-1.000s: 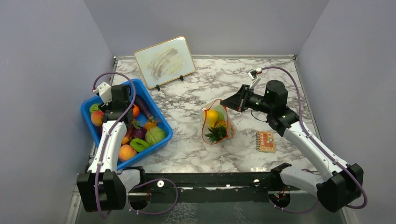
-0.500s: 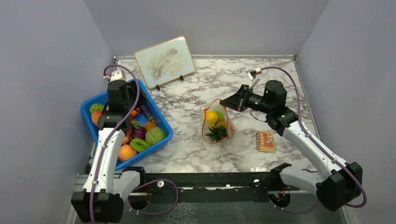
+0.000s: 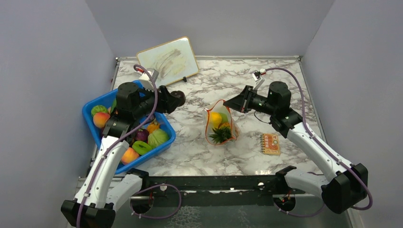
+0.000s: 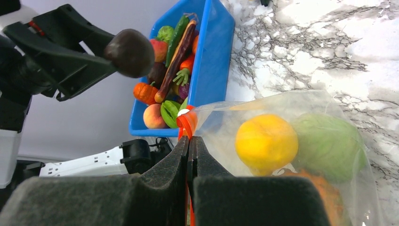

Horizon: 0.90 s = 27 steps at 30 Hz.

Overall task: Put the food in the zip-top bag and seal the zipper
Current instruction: Pick up the fake fruit from the bin, then place the fake fruit in the zipper food storage bag.

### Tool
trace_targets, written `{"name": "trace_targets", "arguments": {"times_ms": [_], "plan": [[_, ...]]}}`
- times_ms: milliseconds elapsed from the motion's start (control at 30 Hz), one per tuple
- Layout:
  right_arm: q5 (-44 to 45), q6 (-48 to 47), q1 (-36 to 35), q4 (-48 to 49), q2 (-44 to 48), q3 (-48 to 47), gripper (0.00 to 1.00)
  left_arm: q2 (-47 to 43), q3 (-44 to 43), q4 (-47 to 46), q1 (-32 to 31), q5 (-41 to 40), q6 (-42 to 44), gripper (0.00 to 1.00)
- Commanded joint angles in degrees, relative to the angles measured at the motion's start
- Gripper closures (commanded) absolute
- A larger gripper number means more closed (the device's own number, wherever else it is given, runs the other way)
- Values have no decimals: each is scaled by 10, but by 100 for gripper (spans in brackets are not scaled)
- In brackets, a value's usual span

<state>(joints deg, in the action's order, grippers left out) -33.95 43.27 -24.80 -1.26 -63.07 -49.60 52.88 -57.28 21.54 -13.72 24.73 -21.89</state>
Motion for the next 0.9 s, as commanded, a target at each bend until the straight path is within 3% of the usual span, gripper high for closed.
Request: {"name": "trace_targets", "arguments": {"times_ms": [0, 167, 467, 867], "plan": [[9, 4, -3, 30, -2, 5, 99, -32, 20, -57, -21, 96, 24, 59], [10, 6, -3, 31, 0, 9, 99, -43, 30, -79, -46, 155, 19, 59], [0, 16, -3, 44, -8, 14, 99, -26, 55, -125, -127, 161, 17, 59], [-3, 26, -4, 55, 0, 24, 99, 50, 59, -198, -264, 67, 39, 59]]}}
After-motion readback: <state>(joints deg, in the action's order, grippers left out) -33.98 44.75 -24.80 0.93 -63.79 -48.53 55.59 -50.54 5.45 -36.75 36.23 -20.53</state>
